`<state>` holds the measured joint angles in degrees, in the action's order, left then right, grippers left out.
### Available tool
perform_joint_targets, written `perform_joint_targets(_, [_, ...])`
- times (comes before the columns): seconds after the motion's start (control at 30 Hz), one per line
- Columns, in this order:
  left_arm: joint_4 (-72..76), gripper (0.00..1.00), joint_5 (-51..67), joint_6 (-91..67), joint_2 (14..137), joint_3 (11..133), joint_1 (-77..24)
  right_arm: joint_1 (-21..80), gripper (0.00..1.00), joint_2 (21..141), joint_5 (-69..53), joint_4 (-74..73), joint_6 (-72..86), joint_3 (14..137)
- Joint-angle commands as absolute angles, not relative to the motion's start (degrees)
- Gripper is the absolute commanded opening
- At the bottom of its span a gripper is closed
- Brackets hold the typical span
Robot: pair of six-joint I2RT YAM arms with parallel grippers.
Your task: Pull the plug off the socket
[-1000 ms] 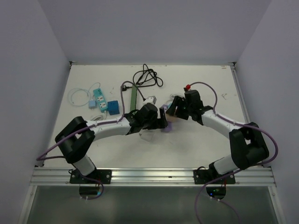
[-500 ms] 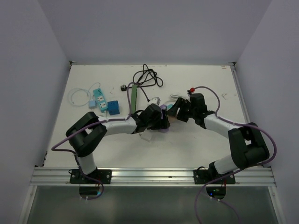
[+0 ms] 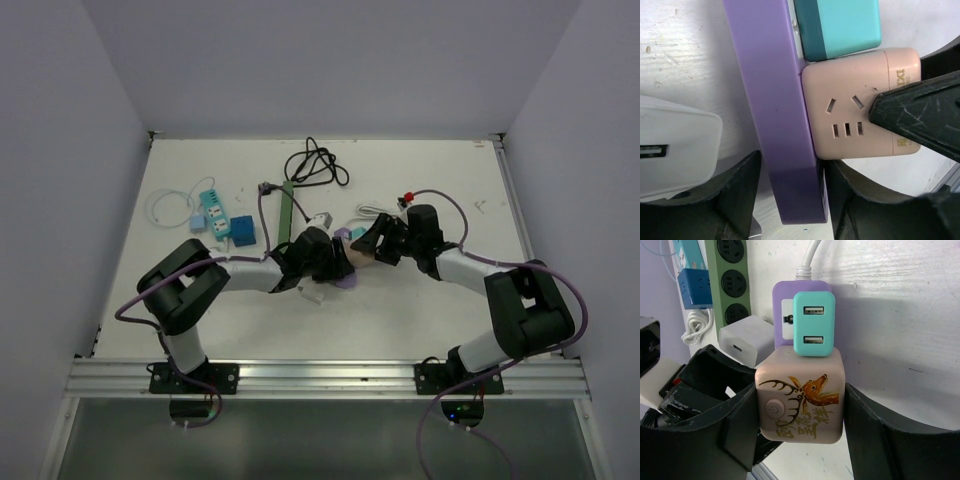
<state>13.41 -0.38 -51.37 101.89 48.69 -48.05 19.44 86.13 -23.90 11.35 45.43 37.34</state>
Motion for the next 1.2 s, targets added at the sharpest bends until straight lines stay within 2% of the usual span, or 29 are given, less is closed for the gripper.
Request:
perform_joint_targets(0.0, [16.61, 0.55, -0.26, -50.1, 100.28, 46.85, -47.9, 19.86, 0.07, 88.68, -26.1, 8.61, 44.91, 35.07])
perform_joint_targets(0.17, [16.7, 0.32, -0.26, -49.57, 99.76, 45.7, -47.81, 19.86, 0.08, 88.95, -26.11, 9.67, 45.62, 34.54])
perform_joint_targets(0.2, [16.61, 0.21, -0.35, -49.4, 99.49, 45.36, -47.81, 19.86, 0.11, 88.77, -25.76, 9.67, 45.7, 34.37])
perform_joint_targets(0.23, [16.35, 0.16, -0.53, -49.31, 99.32, 45.26, -47.81, 19.86, 0.15, 88.6, -25.58, 9.32, 45.62, 34.37])
perform_joint_targets(0.27, [16.09, 0.12, -0.7, -48.96, 99.06, 45.18, -47.9, 19.78, 0.23, 88.59, -25.49, 9.14, 45.7, 34.45])
perform_joint_targets(0.3, [15.39, 0.03, -0.96, -48.69, 98.62, 45.09, -47.81, 19.78, 0.28, 88.59, -25.4, 9.05, 45.53, 34.54])
perform_joint_targets(0.33, [14.95, 0.0, -1.58, -48.43, 98.44, 45.0, -47.99, 19.78, 0.31, 88.51, -25.4, 8.79, 45.53, 34.45])
perform_joint_targets(0.47, [12.92, 0.0, -2.9, -47.38, 97.65, 44.82, -48.16, 19.86, 0.57, 88.33, -25.57, 8.61, 45.44, 34.89])
perform_joint_targets(0.57, [12.31, 0.0, -3.25, -47.11, 97.47, 44.56, -48.51, 19.86, 0.7, 88.59, -26.1, 8.7, 45.96, 35.68])
perform_joint_targets(0.67, [12.04, 0.0, -3.52, -47.02, 97.56, 44.56, -48.87, 19.86, 0.74, 89.12, -26.1, 8.53, 46.49, 36.03])
perform_joint_targets(1.0, [10.99, 0.0, -4.74, -47.02, 98.26, 45.53, -49.48, 19.95, 0.73, 90.35, -28.3, 11.42, 49.83, 35.77])
perform_joint_targets(1.03, [10.81, 0.0, -5.01, -47.11, 98.35, 45.61, -49.4, 19.95, 0.7, 90.35, -29.43, 12.47, 50.09, 35.68])
perform_joint_targets(1.13, [9.15, 0.0, -6.67, -47.46, 98.53, 45.88, -49.48, 20.04, 0.47, 89.65, -30.14, 12.31, 50.54, 35.51])
perform_joint_targets(1.17, [8.62, 0.0, -7.38, -47.9, 98.44, 45.7, -49.48, 20.04, 0.34, 89.13, -29.89, 11.61, 49.84, 35.59])
